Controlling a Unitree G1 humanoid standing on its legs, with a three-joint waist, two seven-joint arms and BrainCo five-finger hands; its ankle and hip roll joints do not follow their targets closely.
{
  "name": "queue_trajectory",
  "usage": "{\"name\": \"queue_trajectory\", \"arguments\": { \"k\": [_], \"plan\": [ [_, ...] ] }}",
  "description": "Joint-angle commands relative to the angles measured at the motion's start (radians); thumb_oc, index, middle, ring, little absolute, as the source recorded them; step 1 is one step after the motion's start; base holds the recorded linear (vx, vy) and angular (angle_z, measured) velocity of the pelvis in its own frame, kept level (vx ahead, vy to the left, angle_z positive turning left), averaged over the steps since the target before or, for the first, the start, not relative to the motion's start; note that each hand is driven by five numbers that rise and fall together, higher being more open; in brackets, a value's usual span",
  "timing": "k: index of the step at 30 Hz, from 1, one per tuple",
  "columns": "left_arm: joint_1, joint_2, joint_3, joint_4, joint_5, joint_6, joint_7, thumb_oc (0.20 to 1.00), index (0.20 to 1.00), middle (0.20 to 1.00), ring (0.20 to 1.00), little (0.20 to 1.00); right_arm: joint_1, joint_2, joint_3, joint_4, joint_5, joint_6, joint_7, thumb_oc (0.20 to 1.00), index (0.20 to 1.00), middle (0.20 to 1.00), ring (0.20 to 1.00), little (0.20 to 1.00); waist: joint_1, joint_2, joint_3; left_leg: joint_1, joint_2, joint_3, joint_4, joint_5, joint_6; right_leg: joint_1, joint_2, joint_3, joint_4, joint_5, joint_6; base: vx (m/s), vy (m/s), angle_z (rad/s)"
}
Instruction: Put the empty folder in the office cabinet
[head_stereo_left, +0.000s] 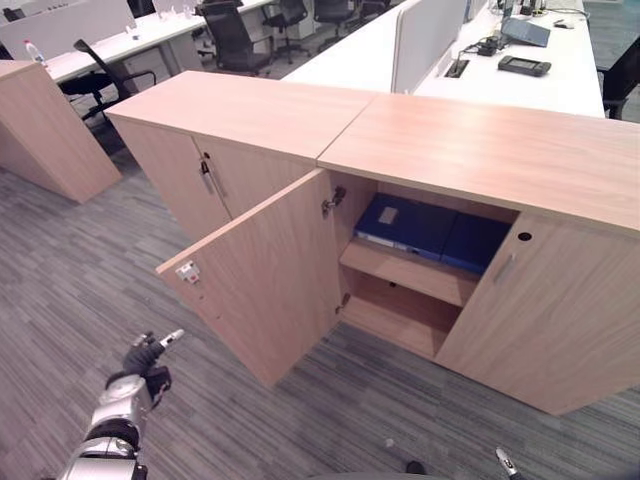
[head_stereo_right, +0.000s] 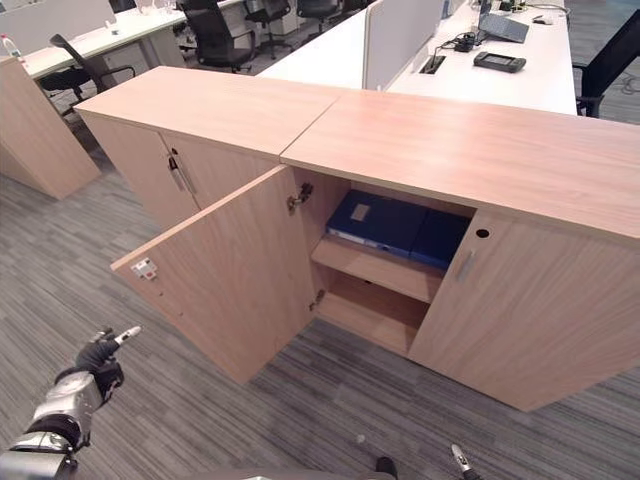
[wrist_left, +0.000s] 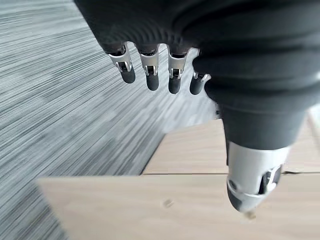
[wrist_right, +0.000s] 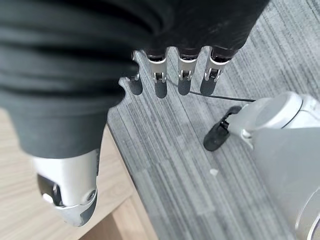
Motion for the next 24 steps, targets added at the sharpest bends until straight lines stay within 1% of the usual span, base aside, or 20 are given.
{"name": "queue_trajectory", "arguments": {
  "k": [1, 3, 4, 7, 11, 13, 19, 24],
  "plan": [
    [-0.139, 0.103, 0.037, 0.113, -0.005, -0.035, -0.008, 1.0, 1.0, 1.0, 1.0, 1.0, -0.035, -0.016, 0.006, 0.051, 0.018, -0.002, 0.008, 1.0, 1.0, 1.0, 1.0, 1.0, -0.009, -0.015, -0.033, -0.012, -0.029, -0.023, 0.015, -0.105, 0.011, -0.096, -0.114, -0.086, 0.015, 0.122, 0.091, 0.0, 0.0, 0.0],
    [-0.17, 0.132, 0.035, 0.129, -0.005, -0.031, -0.012, 1.0, 1.0, 1.0, 1.0, 1.0, -0.039, -0.018, 0.011, 0.054, 0.019, -0.001, 0.012, 1.0, 1.0, 1.0, 1.0, 1.0, -0.012, -0.016, -0.034, -0.01, -0.029, -0.019, 0.015, -0.105, 0.01, -0.097, -0.113, -0.087, 0.015, 0.123, 0.091, 0.0, 0.0, -0.02],
    [-0.173, 0.134, 0.034, 0.132, -0.005, -0.031, -0.013, 1.0, 1.0, 1.0, 1.0, 1.0, -0.04, -0.017, 0.011, 0.055, 0.02, -0.001, 0.012, 1.0, 1.0, 1.0, 1.0, 1.0, -0.012, -0.017, -0.032, -0.01, -0.029, -0.019, 0.016, -0.105, 0.01, -0.097, -0.113, -0.087, 0.015, 0.123, 0.091, 0.0, 0.0, -0.05],
    [-0.222, 0.188, 0.04, 0.168, -0.024, -0.021, -0.021, 1.0, 1.0, 1.0, 1.0, 1.0, -0.046, -0.023, 0.015, 0.058, 0.029, 0.003, 0.019, 1.0, 1.0, 1.0, 1.0, 1.0, -0.017, -0.019, -0.034, -0.007, -0.027, -0.012, 0.015, -0.107, 0.01, -0.103, -0.11, -0.087, 0.014, 0.133, 0.091, -0.02, -0.001, -0.12],
    [-0.265, 0.24, 0.033, 0.185, -0.031, -0.017, -0.034, 1.0, 1.0, 1.0, 1.0, 1.0, -0.042, -0.028, 0.013, 0.056, 0.038, 0.002, 0.026, 1.0, 1.0, 1.0, 1.0, 1.0, -0.025, -0.024, -0.035, -0.002, -0.024, -0.003, 0.015, -0.108, 0.009, -0.108, -0.106, -0.085, 0.014, 0.143, 0.091, -0.01, 0.0, -0.12],
    [-0.297, 0.251, 0.003, 0.179, -0.016, -0.017, -0.048, 1.0, 1.0, 1.0, 1.0, 1.0, -0.038, -0.028, 0.012, 0.066, 0.037, 0.005, 0.03, 1.0, 1.0, 1.0, 1.0, 1.0, -0.031, -0.028, -0.034, 0.001, -0.022, 0.002, 0.015, -0.109, 0.01, -0.112, -0.106, -0.085, 0.015, 0.149, 0.091, -0.03, 0.0, -0.05],
    [-0.336, 0.237, -0.051, 0.158, -0.002, -0.021, -0.062, 1.0, 1.0, 1.0, 1.0, 1.0, -0.041, -0.035, 0.01, 0.084, 0.032, 0.01, 0.036, 1.0, 1.0, 1.0, 1.0, 1.0, -0.037, -0.034, -0.031, 0.003, -0.024, 0.007, 0.015, -0.11, 0.011, -0.114, -0.107, -0.087, 0.017, 0.161, 0.091, -0.01, 0.002, -0.07],
    [-0.372, 0.196, -0.097, 0.131, 0.006, -0.028, -0.064, 1.0, 1.0, 1.0, 1.0, 1.0, -0.049, -0.03, 0.02, 0.091, 0.033, 0.014, 0.039, 1.0, 1.0, 1.0, 1.0, 1.0, -0.045, -0.038, -0.03, 0.009, -0.026, 0.01, 0.015, -0.113, 0.011, -0.116, -0.11, -0.091, 0.018, 0.169, 0.091, 0.0, 0.004, -0.03]
  ]
}}
